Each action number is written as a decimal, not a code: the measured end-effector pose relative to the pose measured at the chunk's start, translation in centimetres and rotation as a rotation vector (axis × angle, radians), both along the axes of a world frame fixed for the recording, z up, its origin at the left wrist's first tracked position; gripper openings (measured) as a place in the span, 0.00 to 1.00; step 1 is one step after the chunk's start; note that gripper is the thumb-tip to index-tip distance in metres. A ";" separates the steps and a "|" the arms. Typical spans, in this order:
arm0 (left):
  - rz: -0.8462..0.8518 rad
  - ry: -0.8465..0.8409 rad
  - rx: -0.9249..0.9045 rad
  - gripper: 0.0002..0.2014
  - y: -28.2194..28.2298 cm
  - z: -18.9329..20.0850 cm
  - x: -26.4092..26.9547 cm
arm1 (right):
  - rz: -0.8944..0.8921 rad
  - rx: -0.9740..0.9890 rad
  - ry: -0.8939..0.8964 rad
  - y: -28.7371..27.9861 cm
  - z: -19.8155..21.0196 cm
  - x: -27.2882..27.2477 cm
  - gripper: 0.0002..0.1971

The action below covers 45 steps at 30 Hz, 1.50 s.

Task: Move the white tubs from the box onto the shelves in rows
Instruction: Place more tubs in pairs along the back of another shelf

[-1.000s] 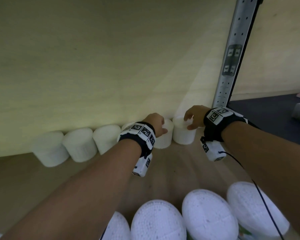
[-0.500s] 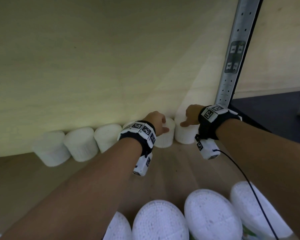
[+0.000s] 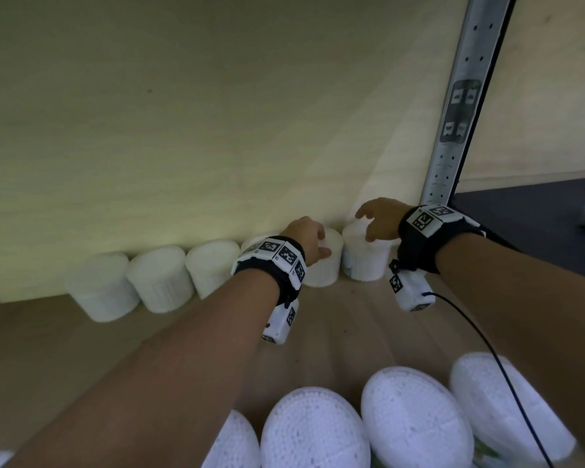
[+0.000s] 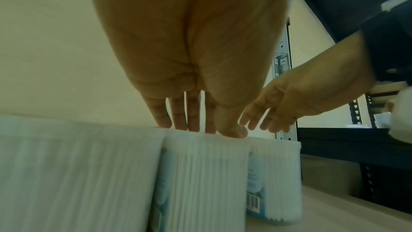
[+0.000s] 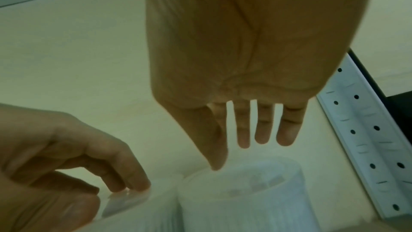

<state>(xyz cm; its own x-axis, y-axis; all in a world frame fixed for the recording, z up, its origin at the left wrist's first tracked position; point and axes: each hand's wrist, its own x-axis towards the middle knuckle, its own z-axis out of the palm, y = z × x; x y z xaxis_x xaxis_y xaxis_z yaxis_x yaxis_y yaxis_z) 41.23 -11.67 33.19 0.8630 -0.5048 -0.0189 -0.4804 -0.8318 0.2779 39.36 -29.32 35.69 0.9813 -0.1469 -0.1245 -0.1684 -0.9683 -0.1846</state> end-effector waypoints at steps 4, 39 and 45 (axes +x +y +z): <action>-0.002 -0.003 -0.001 0.23 0.1 -0.1 0.0 | -0.054 -0.066 -0.024 0.0 -0.2 0.2 0.26; -0.006 0.002 -0.004 0.22 0.0 -0.6 -0.1 | -0.061 -0.162 0.064 0.1 -1.4 0.3 0.29; -0.006 -0.002 -0.009 0.22 0.0 -0.7 0.1 | 0.038 -0.069 0.097 -0.5 -1.1 0.1 0.27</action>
<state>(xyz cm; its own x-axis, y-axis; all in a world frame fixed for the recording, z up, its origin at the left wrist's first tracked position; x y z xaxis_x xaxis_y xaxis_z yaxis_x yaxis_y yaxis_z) 41.33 -11.63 32.46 0.8600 -0.5102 -0.0130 -0.4860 -0.8264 0.2844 39.42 -29.81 34.60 0.9702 -0.1211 -0.2099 -0.1449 -0.9842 -0.1020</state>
